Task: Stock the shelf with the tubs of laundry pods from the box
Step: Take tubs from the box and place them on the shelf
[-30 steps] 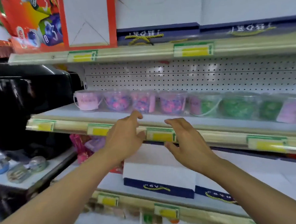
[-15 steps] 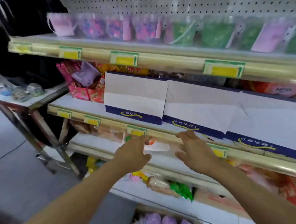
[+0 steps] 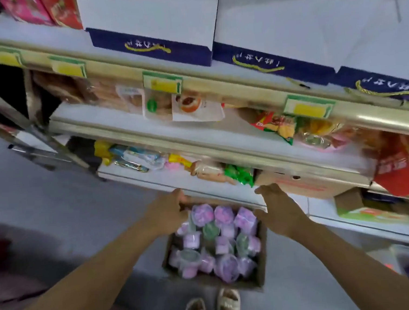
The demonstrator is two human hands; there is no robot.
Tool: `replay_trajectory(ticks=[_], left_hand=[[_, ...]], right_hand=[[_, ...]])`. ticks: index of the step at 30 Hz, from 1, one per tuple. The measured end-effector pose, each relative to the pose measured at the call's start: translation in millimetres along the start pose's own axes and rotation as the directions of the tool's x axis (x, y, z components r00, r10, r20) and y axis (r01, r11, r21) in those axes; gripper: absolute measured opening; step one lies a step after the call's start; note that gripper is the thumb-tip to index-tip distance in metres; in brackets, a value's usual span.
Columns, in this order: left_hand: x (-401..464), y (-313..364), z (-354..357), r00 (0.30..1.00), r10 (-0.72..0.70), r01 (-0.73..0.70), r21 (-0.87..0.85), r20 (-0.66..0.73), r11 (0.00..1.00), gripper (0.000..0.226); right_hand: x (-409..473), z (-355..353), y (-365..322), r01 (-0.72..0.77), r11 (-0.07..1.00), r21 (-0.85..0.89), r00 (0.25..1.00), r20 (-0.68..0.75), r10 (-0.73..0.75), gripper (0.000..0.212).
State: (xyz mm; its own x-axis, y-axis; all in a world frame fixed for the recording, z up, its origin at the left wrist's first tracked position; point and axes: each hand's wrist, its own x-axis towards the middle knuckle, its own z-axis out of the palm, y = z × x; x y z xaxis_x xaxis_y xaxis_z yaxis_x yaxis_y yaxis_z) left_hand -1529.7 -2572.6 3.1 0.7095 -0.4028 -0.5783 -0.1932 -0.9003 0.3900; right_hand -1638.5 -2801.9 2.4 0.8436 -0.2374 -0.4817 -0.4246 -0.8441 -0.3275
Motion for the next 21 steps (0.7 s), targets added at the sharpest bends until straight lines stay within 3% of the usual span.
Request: replay_trajectory(ticks=[8,14,21], left_hand=[[38,-57,96,0.991,-0.069,0.065,0.035,0.117,0.997,0.04],[76,-74,165,0.981,-0.118,0.125,-0.038,0.157,0.991,0.039],[155,-69,258,0.992,-0.051,0.052,-0.003,0.119,0.999,0.048]], right_hand=[[15,96,43,-0.129,0.991,0.026,0.987,0.101,0.126,0.05],[46,154,76,-0.228,0.968,0.104,0.97,0.107,0.217,0.05],[106,252,146,-0.285,0.928,0.241,0.958,0.048,0.282,0.046]])
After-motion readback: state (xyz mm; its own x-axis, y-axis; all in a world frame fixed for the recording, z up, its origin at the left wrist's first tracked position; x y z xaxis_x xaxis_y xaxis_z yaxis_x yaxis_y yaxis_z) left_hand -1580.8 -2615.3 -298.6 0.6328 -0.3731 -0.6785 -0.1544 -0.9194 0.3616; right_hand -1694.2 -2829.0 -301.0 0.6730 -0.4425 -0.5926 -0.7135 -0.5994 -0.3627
